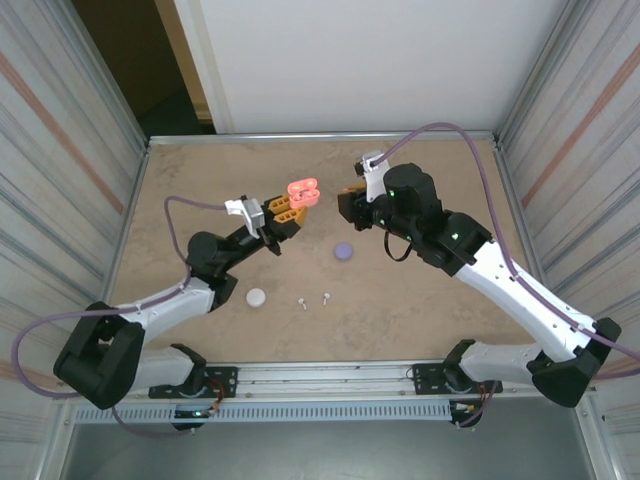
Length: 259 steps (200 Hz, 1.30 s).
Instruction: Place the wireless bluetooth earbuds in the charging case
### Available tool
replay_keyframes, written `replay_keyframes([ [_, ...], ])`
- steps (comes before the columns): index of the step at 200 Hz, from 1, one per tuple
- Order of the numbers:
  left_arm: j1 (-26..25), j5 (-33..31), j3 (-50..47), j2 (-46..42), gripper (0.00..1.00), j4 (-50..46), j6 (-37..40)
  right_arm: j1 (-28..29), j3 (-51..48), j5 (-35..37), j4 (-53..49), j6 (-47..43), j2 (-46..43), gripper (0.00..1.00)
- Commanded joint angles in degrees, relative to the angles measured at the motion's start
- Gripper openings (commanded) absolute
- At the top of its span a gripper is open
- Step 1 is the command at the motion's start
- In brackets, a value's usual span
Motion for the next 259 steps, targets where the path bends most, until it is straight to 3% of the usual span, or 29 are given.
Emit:
replay_keyframes([
  [1,-0.6,-0.3,2.1,0.7,0.00,2.9,-0.9,0.8,2.4,-1.3,5.0,-1.3,-1.3,0.24],
  [94,-0.8,0.2,2.5,2.0,0.00,3.5,-1.3,4.3,7.2,-0.3,9.6,-2.8,4.4,0.24],
  [259,-0.9,0.0,2.1,1.3,0.00,4.0,-1.4,5.1,3.8,2.0,8.1,-1.6,5.8,0.24],
])
